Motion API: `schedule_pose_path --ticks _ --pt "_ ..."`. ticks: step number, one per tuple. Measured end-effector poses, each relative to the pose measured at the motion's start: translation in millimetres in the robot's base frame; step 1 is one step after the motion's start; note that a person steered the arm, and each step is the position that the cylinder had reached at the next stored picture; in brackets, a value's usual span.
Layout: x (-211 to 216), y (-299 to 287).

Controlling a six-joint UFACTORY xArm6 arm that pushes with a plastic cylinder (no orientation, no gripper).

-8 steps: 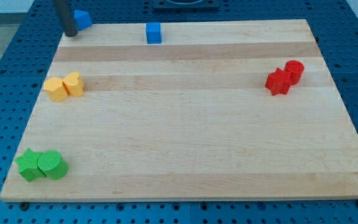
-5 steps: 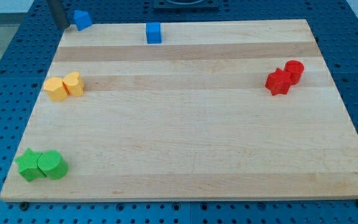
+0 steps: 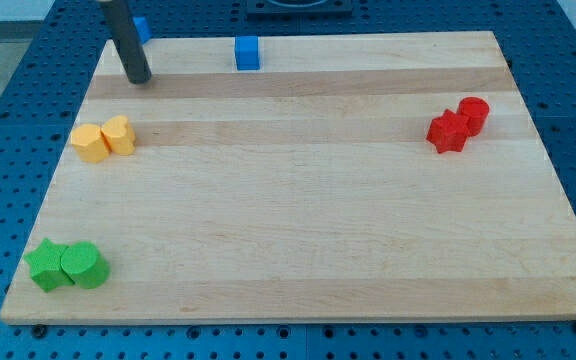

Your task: Move the blue triangle vertically to the top side of the yellow heart

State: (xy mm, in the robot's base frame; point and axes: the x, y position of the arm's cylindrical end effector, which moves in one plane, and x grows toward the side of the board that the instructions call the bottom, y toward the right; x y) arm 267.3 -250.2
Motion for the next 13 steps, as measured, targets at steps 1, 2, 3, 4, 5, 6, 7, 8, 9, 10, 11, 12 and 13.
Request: schedule_pose_path --ticks 1,2,3,4,5,6,7,8,9,10,11,12,13 --pt "-16.6 -53.9" --pt "-73.4 -54.3" --pt "-76.1 -53.2" --pt "-76.1 -36.3" --pt "-50.5 0.6" --pt "31.3 95.9" --pt "19.7 113.9" --pt "-46.8 81.2" --pt "-75.0 66.4" --pt "-74.6 51.5" --pt "-35.1 -24.4" --pt "26.3 -54.7" --pt "26.3 -54.7"
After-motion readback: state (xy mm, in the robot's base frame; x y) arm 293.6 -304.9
